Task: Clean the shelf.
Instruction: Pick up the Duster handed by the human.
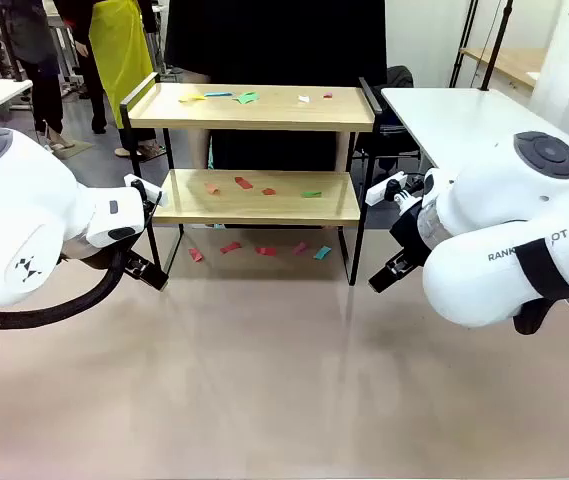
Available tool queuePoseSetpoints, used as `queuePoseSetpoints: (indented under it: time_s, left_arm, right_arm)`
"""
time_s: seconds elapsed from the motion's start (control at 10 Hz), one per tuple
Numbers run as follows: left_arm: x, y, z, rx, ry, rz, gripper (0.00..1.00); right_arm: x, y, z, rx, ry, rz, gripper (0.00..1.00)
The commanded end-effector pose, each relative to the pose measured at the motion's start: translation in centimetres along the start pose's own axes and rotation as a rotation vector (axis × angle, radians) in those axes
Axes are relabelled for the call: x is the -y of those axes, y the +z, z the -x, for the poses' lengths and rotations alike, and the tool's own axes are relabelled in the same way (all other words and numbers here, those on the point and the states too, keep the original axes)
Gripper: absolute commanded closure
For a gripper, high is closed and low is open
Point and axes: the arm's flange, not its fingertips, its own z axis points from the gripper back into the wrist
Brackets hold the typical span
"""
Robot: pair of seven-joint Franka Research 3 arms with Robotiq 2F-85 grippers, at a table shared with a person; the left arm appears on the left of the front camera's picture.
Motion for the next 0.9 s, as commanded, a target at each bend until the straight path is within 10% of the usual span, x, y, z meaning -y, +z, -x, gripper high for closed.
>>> queuePoseSetpoints:
  time_s: [0.0,0.8]
  left_arm:
    - [0.00,0.01,-0.01,0.000,0.000,0.000,0.00]
    - [-0.01,0.00,0.00,0.000,0.001,0.000,0.00]
  right_arm:
    - [0.00,0.00,0.00,0.000,0.000,0.000,0.00]
    - [-0.01,-0.02,0.01,-0.001,0.001,0.000,0.00]
